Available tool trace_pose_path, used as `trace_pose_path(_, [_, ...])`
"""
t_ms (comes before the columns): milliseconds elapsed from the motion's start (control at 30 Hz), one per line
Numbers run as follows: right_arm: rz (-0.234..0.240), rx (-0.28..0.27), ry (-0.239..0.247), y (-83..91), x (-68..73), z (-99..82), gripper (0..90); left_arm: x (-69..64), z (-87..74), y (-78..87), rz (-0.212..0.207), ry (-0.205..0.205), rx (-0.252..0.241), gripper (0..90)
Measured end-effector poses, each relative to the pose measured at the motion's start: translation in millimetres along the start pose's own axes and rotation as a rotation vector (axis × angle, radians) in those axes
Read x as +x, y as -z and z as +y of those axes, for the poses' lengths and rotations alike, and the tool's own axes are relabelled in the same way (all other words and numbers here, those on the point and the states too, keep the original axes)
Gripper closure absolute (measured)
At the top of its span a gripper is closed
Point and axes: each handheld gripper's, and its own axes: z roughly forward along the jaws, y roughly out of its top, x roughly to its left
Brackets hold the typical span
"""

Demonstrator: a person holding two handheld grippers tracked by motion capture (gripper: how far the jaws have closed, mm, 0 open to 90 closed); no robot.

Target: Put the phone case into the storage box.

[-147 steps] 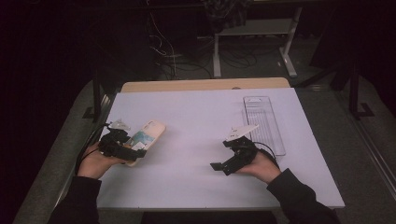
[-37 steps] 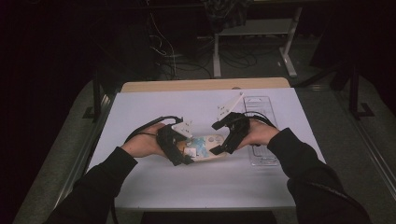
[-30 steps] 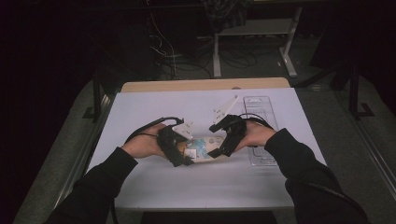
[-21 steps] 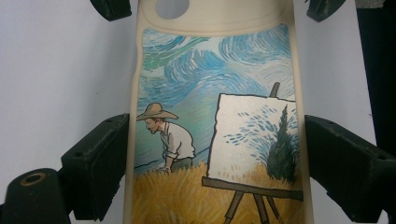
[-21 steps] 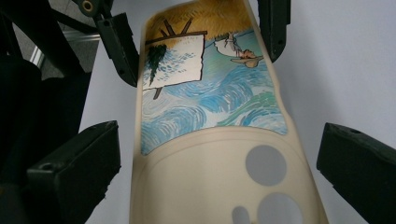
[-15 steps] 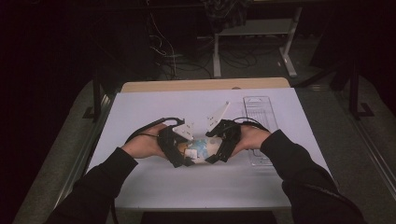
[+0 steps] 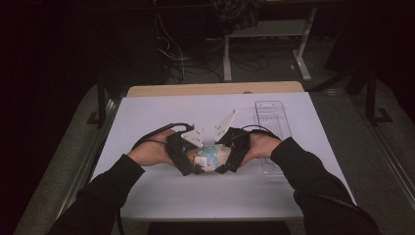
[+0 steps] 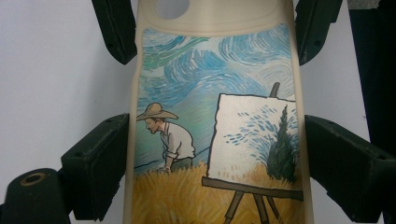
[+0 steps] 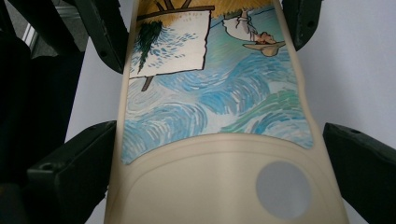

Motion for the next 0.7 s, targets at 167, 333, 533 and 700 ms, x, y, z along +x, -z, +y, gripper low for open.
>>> trace_pose_path(167, [0.008,0.008,0.007,-0.5,0.6,0.1,2.8,-0.4,-0.1,0.5,0.002,0.001,0.001,11.0])
trace_pose_path(333, [0.006,0.017,0.021,-0.3,1.1,0.5,4.4,-0.7,-0.3,1.0,0.003,0.007,0.001,11.0])
trace_pose_path(533, [0.004,0.035,0.024,-1.1,2.6,1.5,6.4,-1.3,-0.4,-0.2,0.002,0.010,0.007,11.0])
trace_pose_path(700, [0.012,0.037,0.025,0.1,2.8,1.2,6.8,-1.3,0.0,-0.4,-0.002,0.013,-0.001,11.0])
